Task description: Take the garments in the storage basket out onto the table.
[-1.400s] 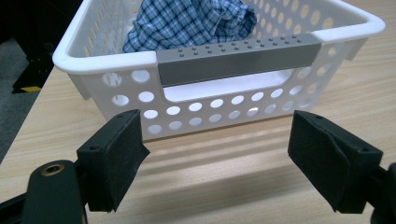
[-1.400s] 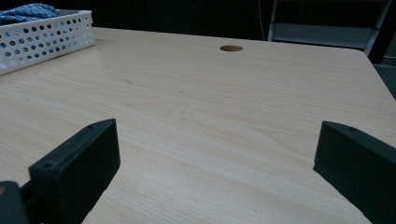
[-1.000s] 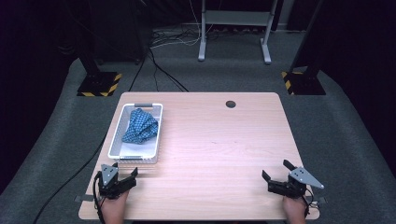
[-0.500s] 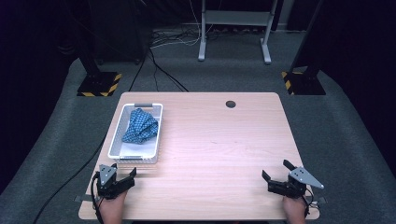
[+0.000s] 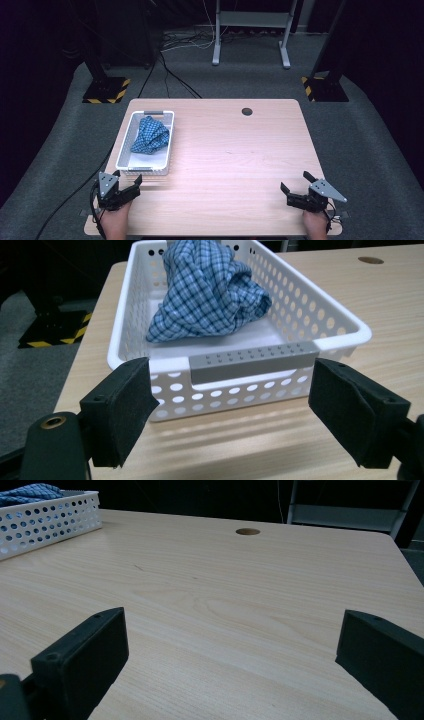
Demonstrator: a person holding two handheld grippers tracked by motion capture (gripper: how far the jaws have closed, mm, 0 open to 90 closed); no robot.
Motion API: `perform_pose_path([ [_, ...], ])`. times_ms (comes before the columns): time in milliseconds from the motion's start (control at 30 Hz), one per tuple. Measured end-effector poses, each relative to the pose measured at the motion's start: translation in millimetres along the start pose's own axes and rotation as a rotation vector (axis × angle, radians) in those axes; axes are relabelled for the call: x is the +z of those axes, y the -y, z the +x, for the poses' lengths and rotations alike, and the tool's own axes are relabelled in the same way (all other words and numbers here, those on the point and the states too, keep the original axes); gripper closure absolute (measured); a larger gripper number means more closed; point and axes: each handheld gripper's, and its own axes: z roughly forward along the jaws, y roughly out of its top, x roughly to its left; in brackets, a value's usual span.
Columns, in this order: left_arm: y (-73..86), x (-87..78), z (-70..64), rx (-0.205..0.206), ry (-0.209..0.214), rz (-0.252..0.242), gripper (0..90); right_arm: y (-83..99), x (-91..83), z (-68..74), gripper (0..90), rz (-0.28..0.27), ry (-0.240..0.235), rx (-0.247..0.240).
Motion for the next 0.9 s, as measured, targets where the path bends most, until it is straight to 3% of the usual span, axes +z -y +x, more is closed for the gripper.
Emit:
perform_pose_path([
  [333,-11.9,-4.0,4.0,-0.034,0.020,-0.024,17.1,0.2,-0.4,-0.1,0.0,-0.004,-0.002,-0.001],
  [567,-25.0,-7.0,3.3,-0.005,0.018,-0.034,17.2,0.2,-0.5,-0.1,0.0,-0.005,-0.002,-0.001],
  [900,-50.9,-13.8,3.5,0.001,0.026,-0.074,16.5,0.2,-0.5,-0.2,0.0,-0.005,-0.003,-0.001],
])
